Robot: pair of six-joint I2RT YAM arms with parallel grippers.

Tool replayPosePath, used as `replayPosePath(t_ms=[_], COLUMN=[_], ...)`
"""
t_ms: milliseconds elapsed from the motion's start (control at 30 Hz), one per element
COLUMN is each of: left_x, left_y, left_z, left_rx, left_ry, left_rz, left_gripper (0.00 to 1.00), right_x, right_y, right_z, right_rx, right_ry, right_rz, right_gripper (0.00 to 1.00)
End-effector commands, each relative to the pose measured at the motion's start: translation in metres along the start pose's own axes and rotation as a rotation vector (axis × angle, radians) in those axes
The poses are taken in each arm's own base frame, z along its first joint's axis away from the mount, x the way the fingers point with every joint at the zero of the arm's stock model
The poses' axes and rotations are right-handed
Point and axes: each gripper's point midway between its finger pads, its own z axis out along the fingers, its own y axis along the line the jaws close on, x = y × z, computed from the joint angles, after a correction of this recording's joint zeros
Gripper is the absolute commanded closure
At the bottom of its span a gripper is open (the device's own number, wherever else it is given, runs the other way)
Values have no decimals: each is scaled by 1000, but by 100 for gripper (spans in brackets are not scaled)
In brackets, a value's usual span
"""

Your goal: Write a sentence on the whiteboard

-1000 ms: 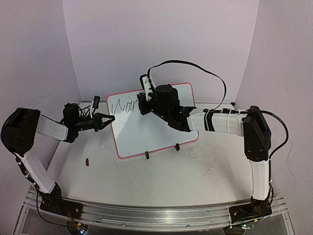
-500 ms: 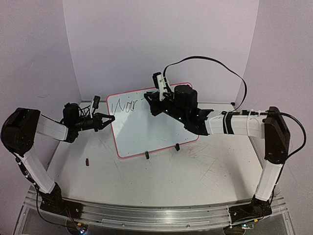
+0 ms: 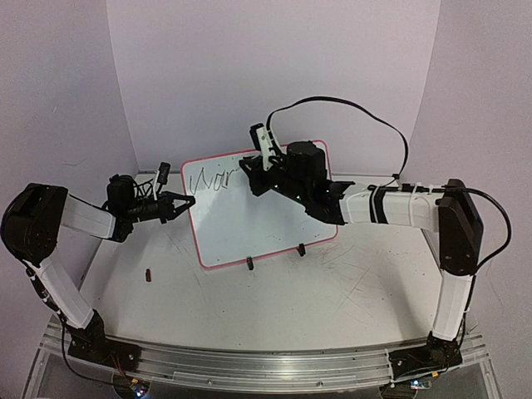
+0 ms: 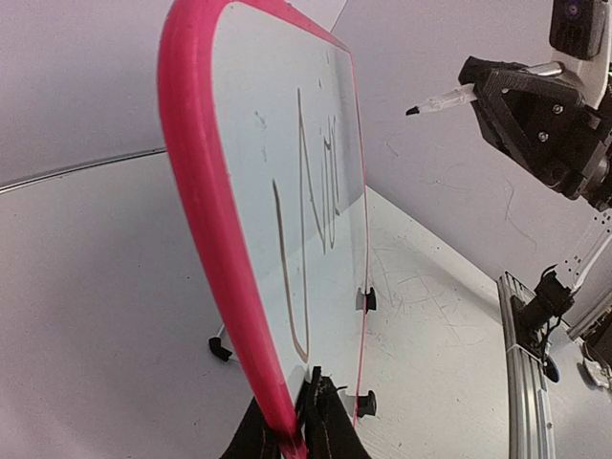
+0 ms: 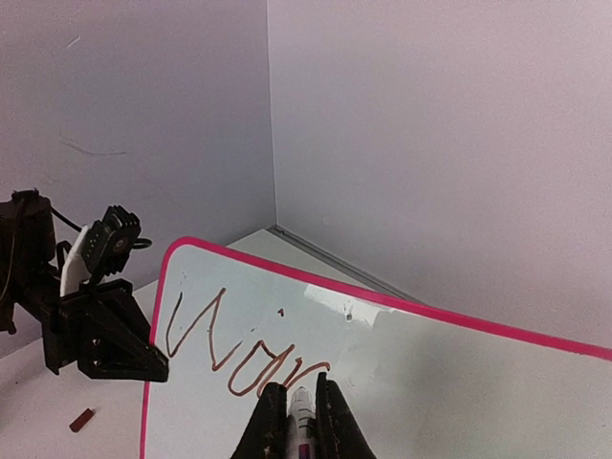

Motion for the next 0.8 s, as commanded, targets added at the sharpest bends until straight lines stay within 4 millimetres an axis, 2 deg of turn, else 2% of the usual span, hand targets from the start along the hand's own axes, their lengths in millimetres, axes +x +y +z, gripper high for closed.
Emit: replayPosePath(t_ms=[0, 200, 367, 600, 767], left_x=[-10, -10, -9, -10, -9], left_y=[15, 16, 16, 16, 14], left_z=[0, 0, 1, 1, 1], left_rx=[-95, -96, -92, -94, -93], left_ry=[-21, -18, -15, -15, -14], left_rz=[122, 119, 116, 121, 120], left_gripper=[100, 100, 100, 100, 100], right_x=[-10, -7, 4, -5, -3], right_y=[-8, -10, 6, -3, -13], right_z=[5, 3, 16, 20, 25], right_rx=[46, 55, 27, 58, 93], right_ry=[-2, 5, 45, 24, 22], right_rz=[9, -18, -96, -67, -53], right_gripper=[100, 100, 100, 100, 100])
